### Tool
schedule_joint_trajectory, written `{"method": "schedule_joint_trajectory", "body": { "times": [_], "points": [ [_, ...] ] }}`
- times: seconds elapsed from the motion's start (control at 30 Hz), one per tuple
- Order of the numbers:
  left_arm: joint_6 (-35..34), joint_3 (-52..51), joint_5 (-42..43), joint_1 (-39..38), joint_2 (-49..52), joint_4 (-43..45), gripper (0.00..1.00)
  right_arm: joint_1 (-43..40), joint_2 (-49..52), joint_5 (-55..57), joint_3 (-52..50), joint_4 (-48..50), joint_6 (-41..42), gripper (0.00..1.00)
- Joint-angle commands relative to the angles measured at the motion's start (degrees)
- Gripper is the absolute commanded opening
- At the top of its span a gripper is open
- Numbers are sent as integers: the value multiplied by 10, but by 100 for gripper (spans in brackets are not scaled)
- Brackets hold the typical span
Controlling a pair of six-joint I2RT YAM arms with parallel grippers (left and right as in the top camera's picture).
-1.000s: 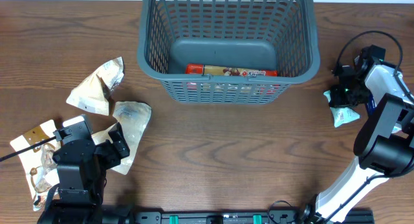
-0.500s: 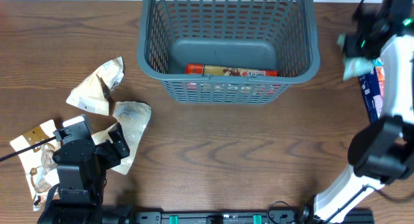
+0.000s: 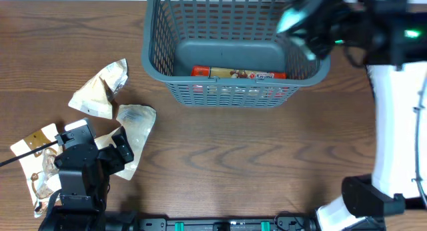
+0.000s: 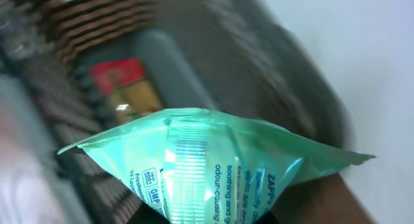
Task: Pack container
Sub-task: 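Carry the mint-green pack with the right gripper and drop it into the basket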
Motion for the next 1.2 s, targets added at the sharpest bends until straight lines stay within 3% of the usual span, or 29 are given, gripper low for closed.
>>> {"method": "schedule_joint_trajectory", "body": {
  "times": [0.0,0.33,0.4,0.47,0.5,0.6,0.83,0.93,1.0,1.17],
  "points": [
    [-5,10,0,-2,0,0,99,52,42,9,-9,3,-109,1],
    [-5,10,0,-2,0,0,99,90,215,57,-10,6,-173,2],
    [-5,10,0,-2,0,0,99,91,245,57,-10,5,-155,13],
    [-5,10,0,-2,0,0,99,91,269,57,-10,5,-130,45],
    [-5,10,0,-2,0,0,99,91,278,57,-10,5,-119,52],
    [-5,10,0,-2,0,0,99,91,289,57,-9,-1,-114,58],
    [-5,10,0,-2,0,0,99,92,237,86,44,-45,-95,59],
    [-5,10,0,-2,0,0,99,82,185,150,97,-53,-42,72],
    [-5,10,0,-2,0,0,99,61,146,162,123,-53,-27,74],
    [-5,10,0,-2,0,1,99,-53,65,194,137,-51,75,90]
  ]
}}
